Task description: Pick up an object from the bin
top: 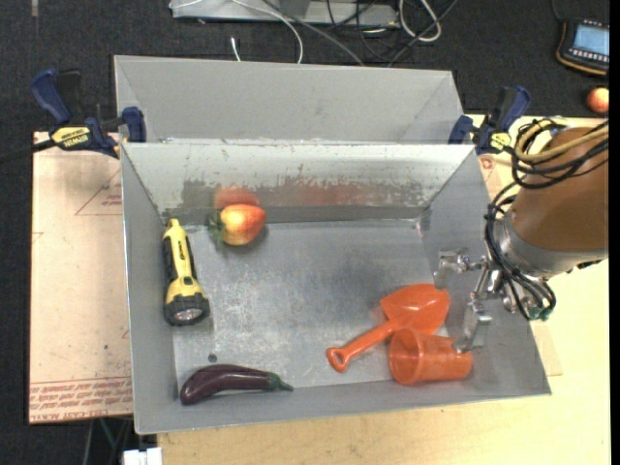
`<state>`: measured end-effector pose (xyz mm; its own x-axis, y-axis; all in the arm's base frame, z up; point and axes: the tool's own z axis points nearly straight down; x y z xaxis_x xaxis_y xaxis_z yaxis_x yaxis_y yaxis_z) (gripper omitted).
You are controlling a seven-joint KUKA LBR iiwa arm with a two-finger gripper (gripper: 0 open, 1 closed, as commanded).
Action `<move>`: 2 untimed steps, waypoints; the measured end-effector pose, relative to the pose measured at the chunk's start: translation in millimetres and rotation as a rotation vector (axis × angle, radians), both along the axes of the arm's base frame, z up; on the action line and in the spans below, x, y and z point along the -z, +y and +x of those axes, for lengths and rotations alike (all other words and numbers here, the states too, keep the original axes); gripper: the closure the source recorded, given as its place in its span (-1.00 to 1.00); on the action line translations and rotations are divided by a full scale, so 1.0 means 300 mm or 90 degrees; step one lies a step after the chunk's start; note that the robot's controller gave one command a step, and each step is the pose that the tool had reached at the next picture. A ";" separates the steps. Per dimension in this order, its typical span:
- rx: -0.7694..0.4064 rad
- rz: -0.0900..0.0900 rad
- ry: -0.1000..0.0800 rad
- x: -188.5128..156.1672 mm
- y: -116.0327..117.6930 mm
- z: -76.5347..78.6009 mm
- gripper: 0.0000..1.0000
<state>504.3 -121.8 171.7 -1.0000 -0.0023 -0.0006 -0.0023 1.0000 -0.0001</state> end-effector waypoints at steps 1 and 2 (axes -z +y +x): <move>0.000 0.000 0.000 0.000 0.000 0.000 -1.00; -0.204 0.000 -0.002 0.097 0.044 0.094 -1.00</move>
Offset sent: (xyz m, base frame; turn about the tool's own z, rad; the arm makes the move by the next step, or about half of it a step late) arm 0.0291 0.0126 -0.0312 -0.3492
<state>532.4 -108.6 142.8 -0.9484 -0.3171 -0.0041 -0.3171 0.9484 -0.0005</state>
